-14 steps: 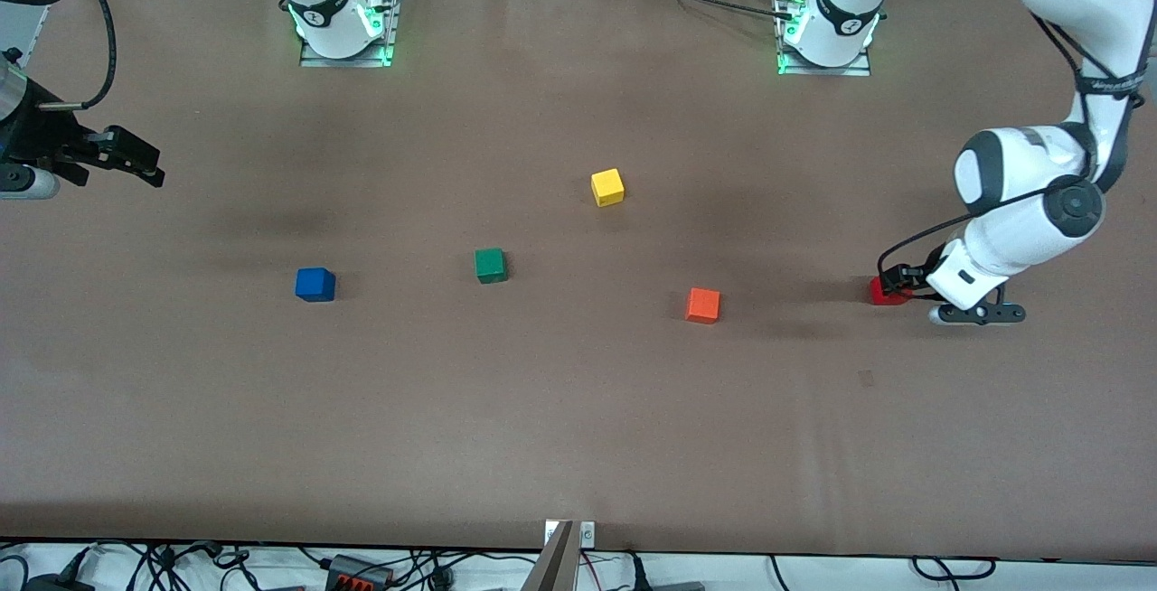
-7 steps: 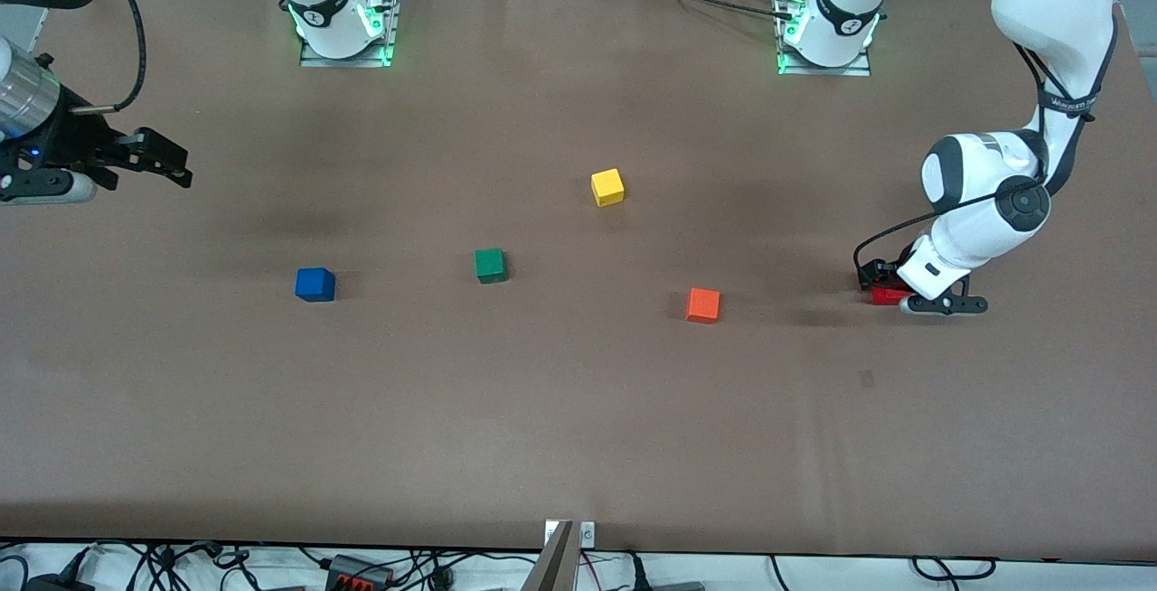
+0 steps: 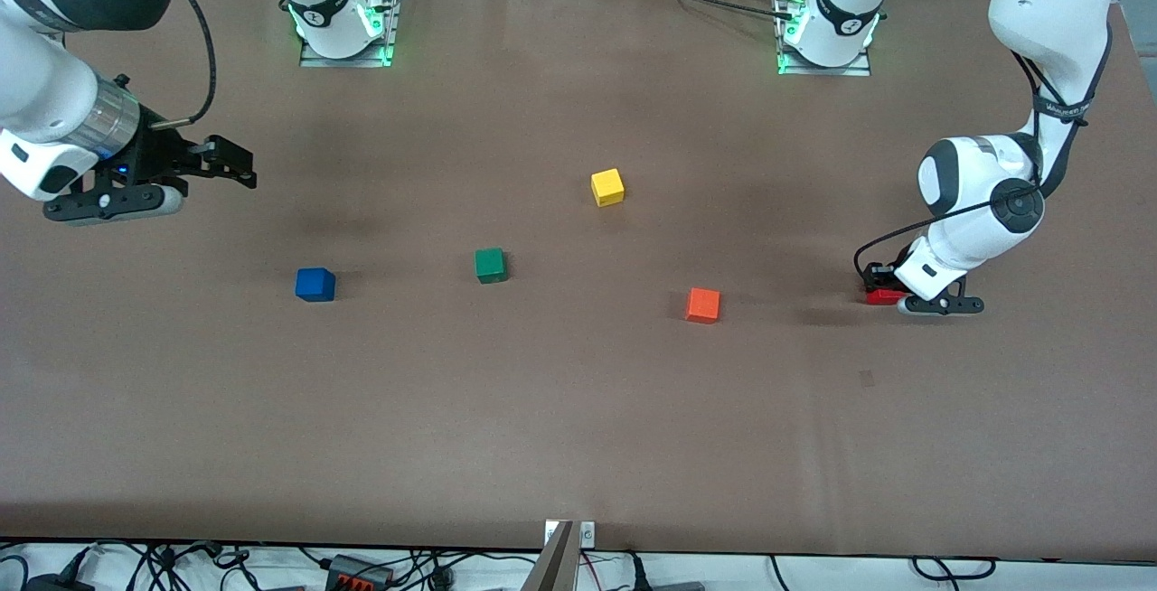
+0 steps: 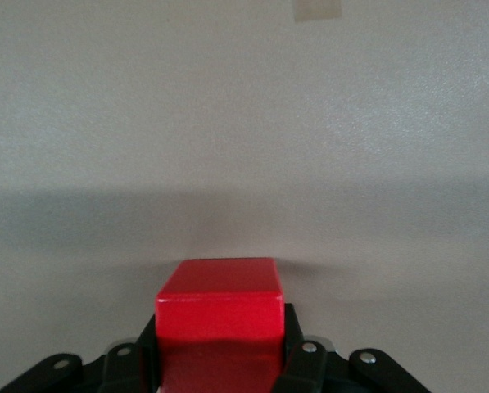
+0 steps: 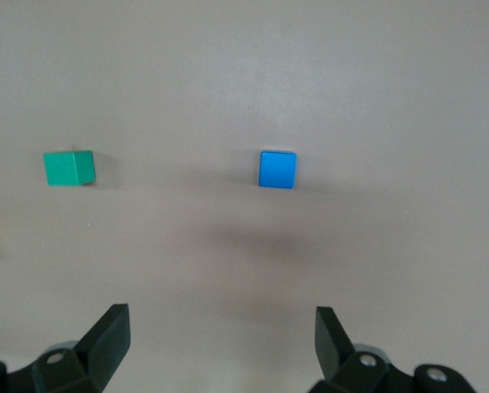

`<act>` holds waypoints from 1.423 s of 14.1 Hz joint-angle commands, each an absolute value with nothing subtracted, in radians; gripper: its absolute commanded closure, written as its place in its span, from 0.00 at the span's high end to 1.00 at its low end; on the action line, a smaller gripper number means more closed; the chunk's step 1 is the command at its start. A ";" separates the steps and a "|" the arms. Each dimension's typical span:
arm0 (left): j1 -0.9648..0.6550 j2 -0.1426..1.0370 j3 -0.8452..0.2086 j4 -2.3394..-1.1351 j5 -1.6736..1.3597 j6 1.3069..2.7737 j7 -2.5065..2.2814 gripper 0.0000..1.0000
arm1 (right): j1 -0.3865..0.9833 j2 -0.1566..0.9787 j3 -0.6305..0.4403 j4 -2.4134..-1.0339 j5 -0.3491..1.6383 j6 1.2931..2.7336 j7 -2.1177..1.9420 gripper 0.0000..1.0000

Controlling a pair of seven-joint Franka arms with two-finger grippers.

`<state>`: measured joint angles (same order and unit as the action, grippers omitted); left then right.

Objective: Pass red block to right arm, stack on blue
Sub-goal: 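Lift the red cube with the left gripper while the right gripper advances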

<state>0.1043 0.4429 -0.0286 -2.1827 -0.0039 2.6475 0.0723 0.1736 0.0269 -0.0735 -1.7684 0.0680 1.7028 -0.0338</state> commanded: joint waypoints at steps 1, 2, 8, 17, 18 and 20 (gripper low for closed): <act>0.112 0.414 -0.034 -2.184 -0.003 2.654 0.100 0.16 | 0.187 0.037 -0.077 -1.750 0.133 1.672 -0.034 1.00; 0.110 0.385 -0.038 -2.183 -0.003 2.637 0.098 0.15 | 0.201 0.046 -0.077 -1.737 0.173 1.672 -0.034 1.00; 0.100 0.273 -0.084 -1.999 -0.005 2.222 0.191 0.14 | 0.247 0.158 -0.078 -1.677 0.552 1.695 -0.026 1.00; 0.097 0.288 -0.179 -1.706 -0.278 1.781 0.769 0.08 | 0.244 0.319 -0.078 -1.669 1.074 1.738 -0.081 1.00; 0.094 0.308 -0.179 -1.701 -0.348 1.782 0.841 0.08 | 0.245 0.328 -0.078 -1.669 1.089 1.740 -0.095 1.00; 0.081 0.325 -0.187 -1.697 -0.513 1.833 0.993 0.08 | 0.248 0.353 -0.078 -1.674 1.194 1.735 -0.150 1.00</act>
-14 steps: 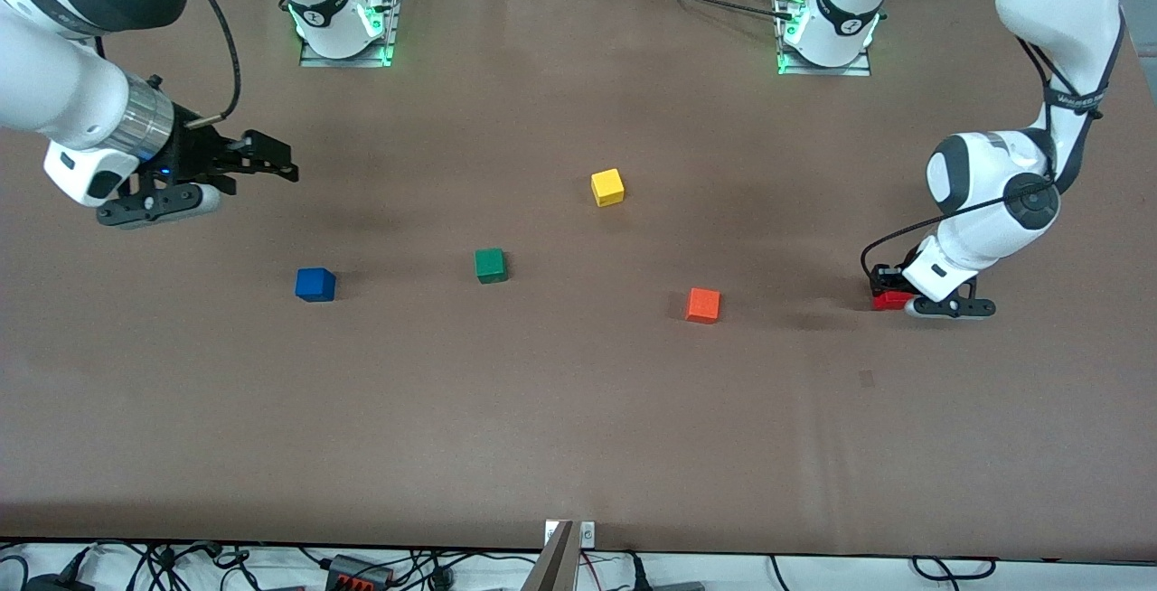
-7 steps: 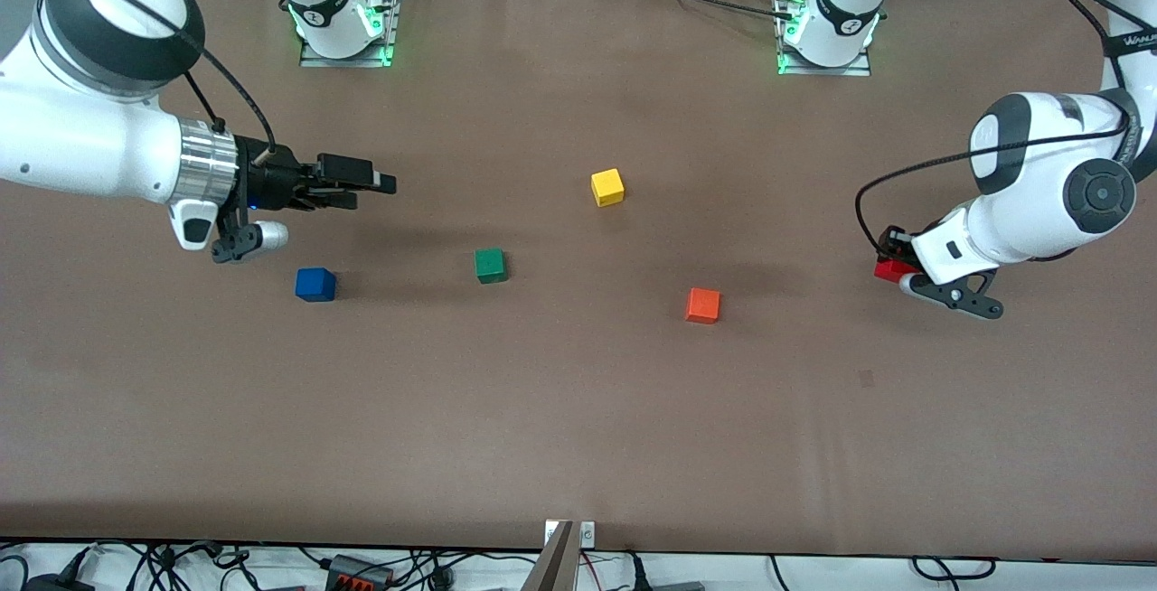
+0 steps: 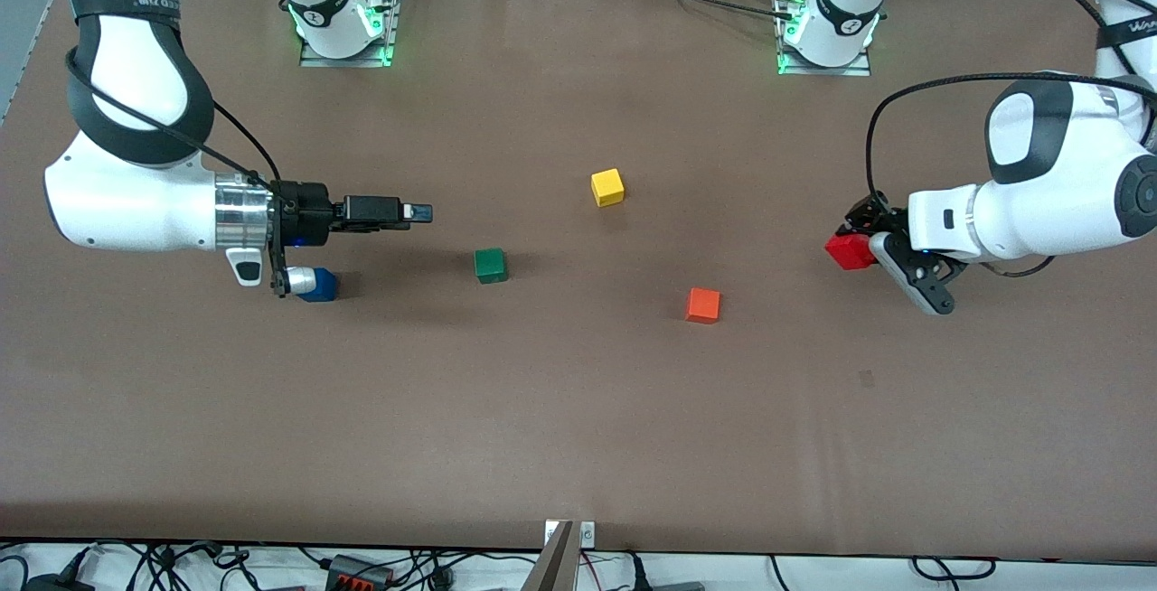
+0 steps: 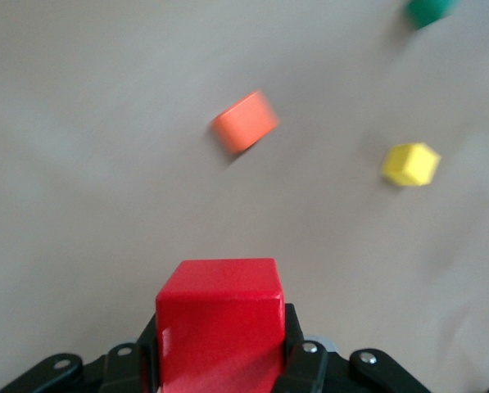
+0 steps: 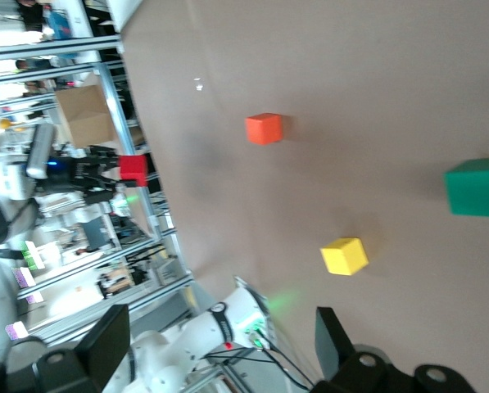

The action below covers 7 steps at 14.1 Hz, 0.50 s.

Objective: Pass red block to right arm, stack on blue
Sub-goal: 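Lift the red cube with the left gripper while the right gripper advances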

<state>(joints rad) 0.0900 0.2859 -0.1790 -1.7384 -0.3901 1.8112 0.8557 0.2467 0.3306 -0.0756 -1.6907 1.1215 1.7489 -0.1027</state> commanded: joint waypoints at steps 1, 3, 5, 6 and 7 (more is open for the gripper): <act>0.065 0.331 -0.205 -1.698 -0.603 1.867 1.071 0.08 | 0.249 0.365 -0.078 -1.677 1.215 1.735 -0.176 1.00; 0.023 0.351 -0.221 -1.700 -0.728 1.945 1.203 0.08 | 0.250 0.383 -0.077 -1.677 1.282 1.733 -0.192 1.00; -0.012 0.351 -0.224 -1.698 -0.884 2.002 1.363 0.07 | 0.258 0.396 -0.077 -1.681 1.334 1.729 -0.241 1.00; -0.029 0.351 -0.224 -1.701 -0.970 2.003 1.427 0.06 | 0.258 0.412 -0.077 -1.681 1.363 1.715 -0.265 1.00; -0.035 0.353 -0.224 -1.701 -1.033 2.008 1.493 0.06 | 0.253 0.431 -0.077 -1.681 1.394 1.685 -0.303 1.00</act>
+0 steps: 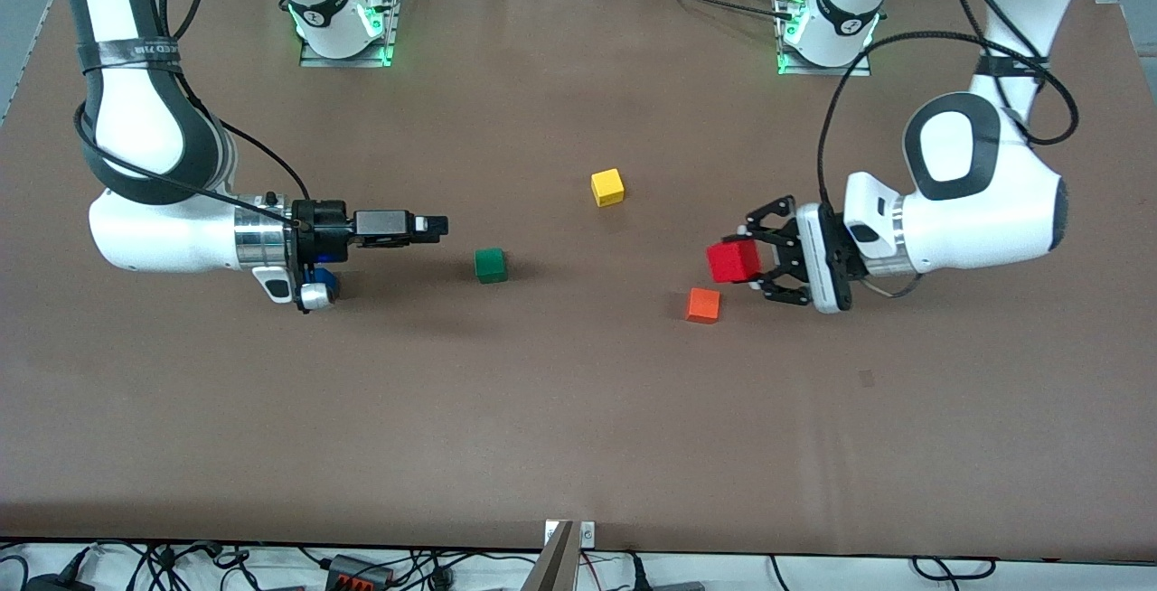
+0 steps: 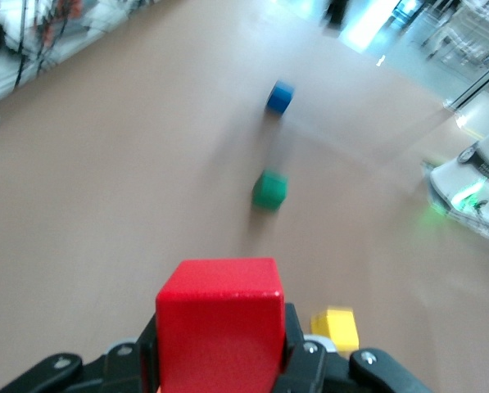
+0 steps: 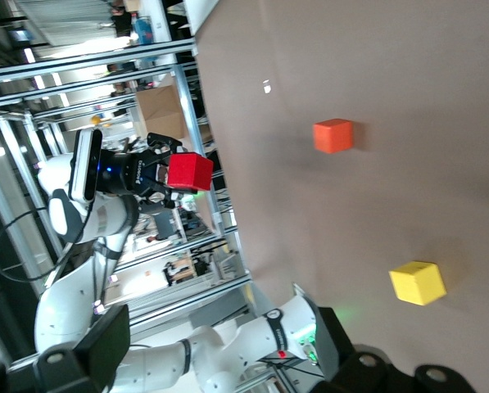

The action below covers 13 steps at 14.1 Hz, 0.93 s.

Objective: Pass red block to right arm, stack on blue
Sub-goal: 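Lift the red cube with the left gripper while the right gripper advances, then carry the red cube toward the right gripper with the left gripper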

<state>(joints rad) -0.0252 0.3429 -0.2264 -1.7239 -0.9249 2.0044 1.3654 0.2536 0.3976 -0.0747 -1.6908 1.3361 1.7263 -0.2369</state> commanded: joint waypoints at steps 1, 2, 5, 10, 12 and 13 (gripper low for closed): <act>-0.046 0.365 -0.224 -1.700 -1.101 2.022 1.605 0.06 | 0.246 0.448 -0.077 -1.683 1.432 1.652 -0.325 1.00; -0.069 0.371 -0.224 -1.712 -1.203 2.023 1.705 0.06 | 0.241 0.462 -0.078 -1.683 1.469 1.625 -0.328 1.00; -0.161 0.388 -0.224 -1.729 -1.386 2.080 1.810 0.06 | 0.238 0.482 -0.078 -1.686 1.523 1.583 -0.327 1.00; -0.331 0.420 -0.224 -1.715 -1.674 2.316 1.925 0.05 | 0.249 0.511 -0.077 -1.687 1.572 1.549 -0.356 1.00; -0.409 0.425 -0.222 -1.712 -1.814 2.414 2.033 0.03 | 0.256 0.544 -0.075 -1.683 1.607 1.522 -0.367 1.00; -0.426 0.426 -0.222 -1.712 -1.888 2.449 2.090 0.03 | 0.261 0.560 -0.075 -1.683 1.644 1.494 -0.388 1.00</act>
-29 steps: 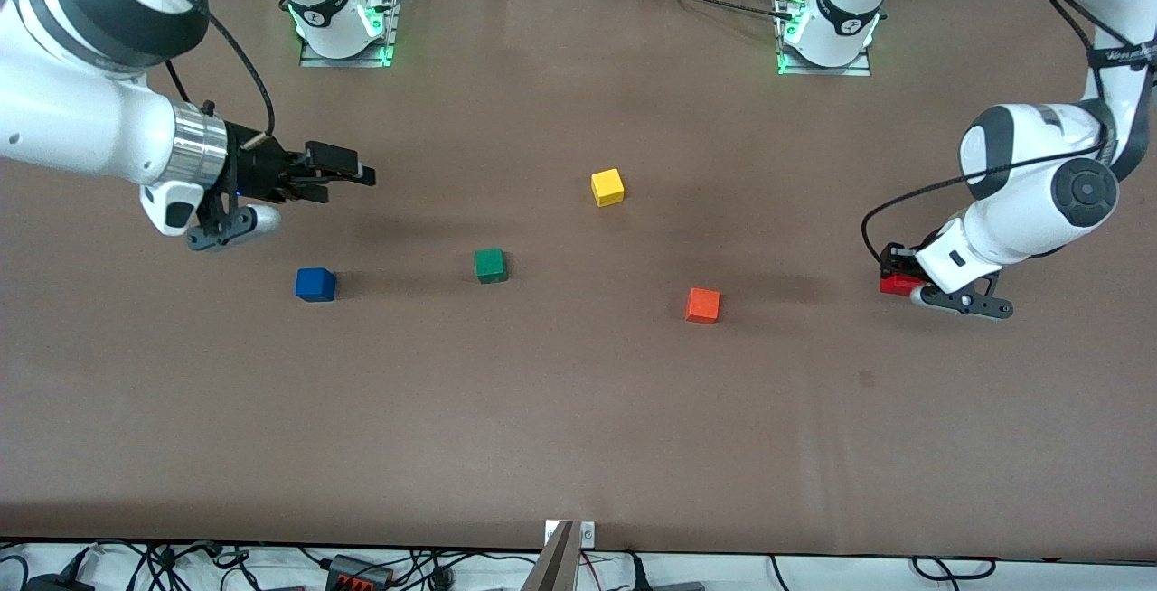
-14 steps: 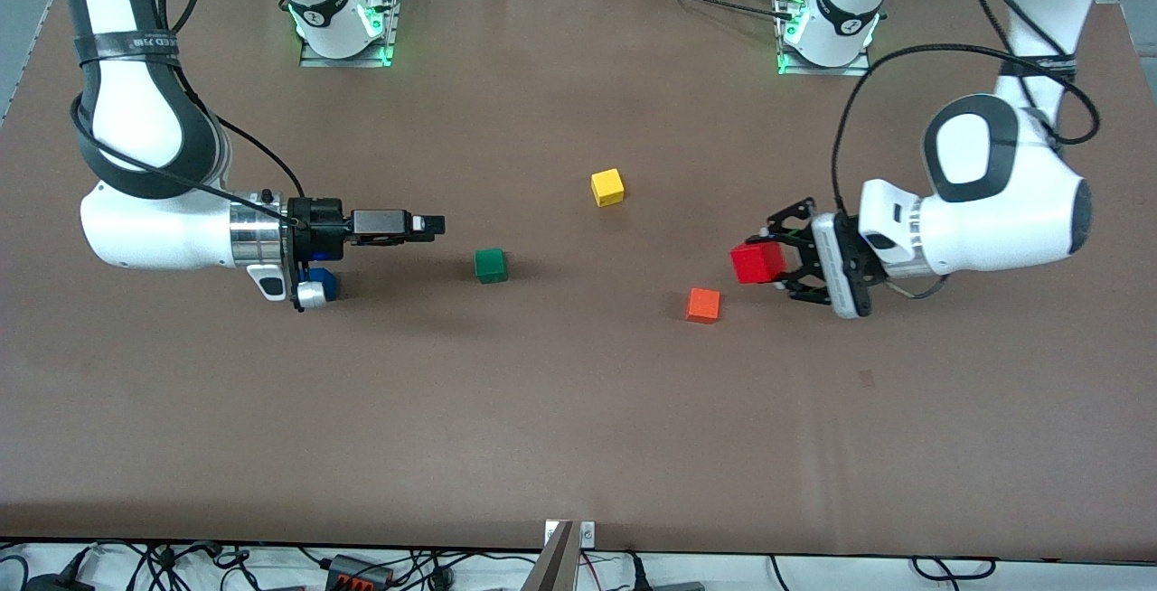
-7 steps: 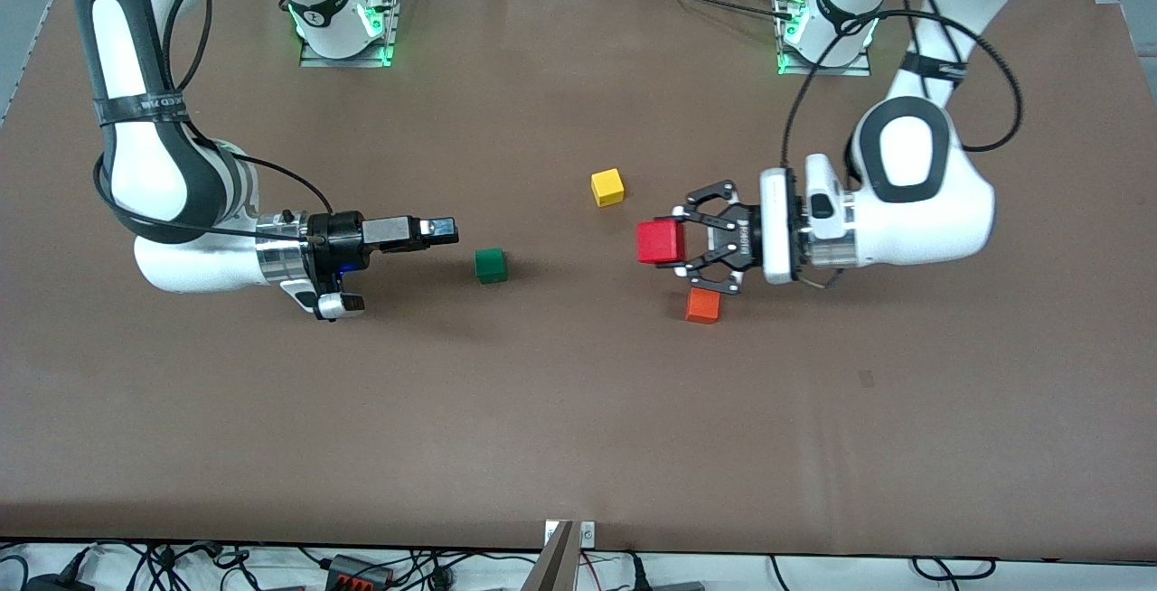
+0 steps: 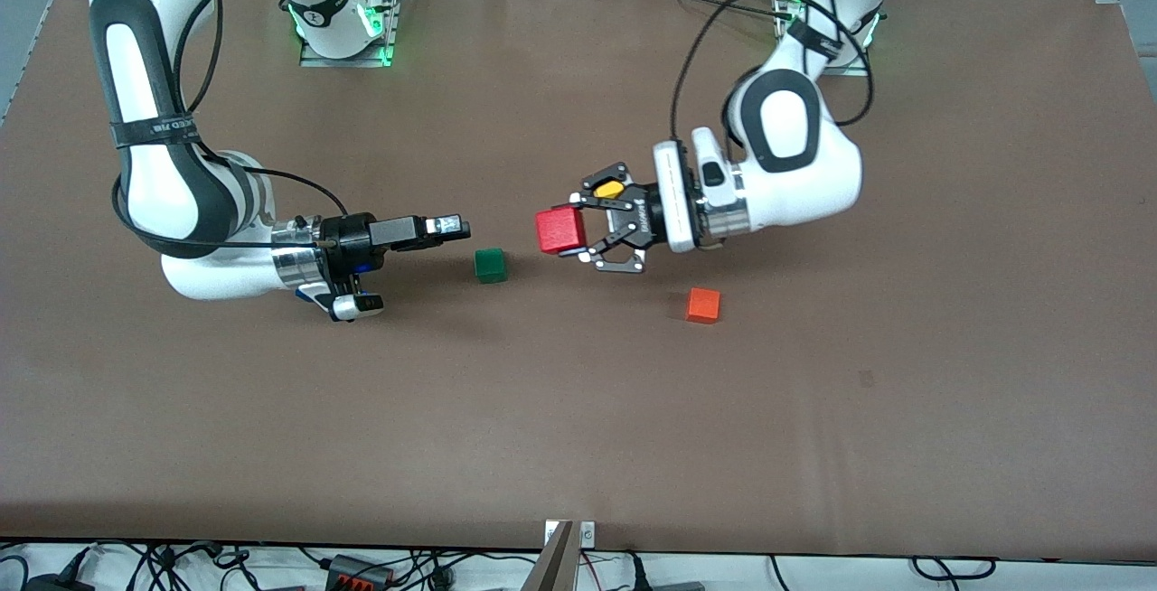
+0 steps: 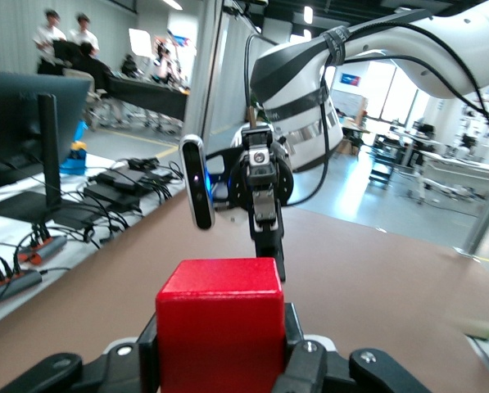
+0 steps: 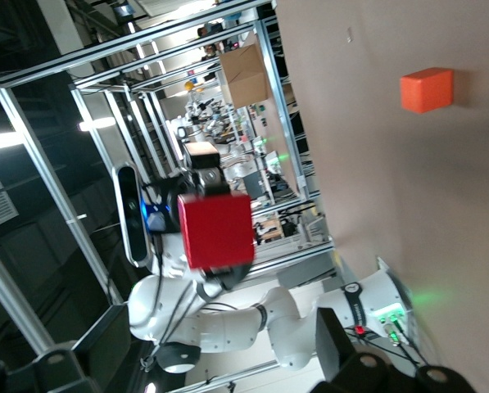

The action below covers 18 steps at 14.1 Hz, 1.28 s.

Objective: Pass red block to right arm, stack on blue
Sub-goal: 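Carry the red cube toward the right gripper with the left gripper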

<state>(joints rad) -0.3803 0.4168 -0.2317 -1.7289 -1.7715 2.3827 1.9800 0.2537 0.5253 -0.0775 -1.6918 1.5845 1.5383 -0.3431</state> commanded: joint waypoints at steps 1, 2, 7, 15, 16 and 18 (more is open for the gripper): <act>-0.445 0.436 -0.222 -1.712 -1.952 2.453 2.136 0.03 | 0.267 0.577 -0.077 -1.681 1.670 1.468 -0.394 1.00; -0.454 0.439 -0.222 -1.710 -1.988 2.453 2.167 0.03 | 0.271 0.589 -0.077 -1.680 1.689 1.453 -0.400 1.00; -0.456 0.448 -0.222 -1.698 -2.008 2.453 2.198 0.03 | 0.302 0.603 -0.077 -1.675 1.695 1.457 -0.388 1.00; -0.454 0.454 -0.222 -1.695 -2.003 2.456 2.198 0.03 | 0.351 0.604 -0.077 -1.644 1.698 1.525 -0.382 1.00; -0.454 0.454 -0.222 -1.695 -2.005 2.456 2.198 0.03 | 0.351 0.612 -0.077 -1.634 1.716 1.531 -0.382 1.00; -0.453 0.454 -0.221 -1.695 -2.000 2.456 2.200 0.03 | 0.353 0.629 -0.077 -1.612 1.726 1.534 -0.365 0.99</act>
<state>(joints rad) -0.4491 0.4418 -0.2211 -1.7205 -1.9654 2.4313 2.1370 0.3456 0.5993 -0.0743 -1.6551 1.7031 1.5258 -0.3835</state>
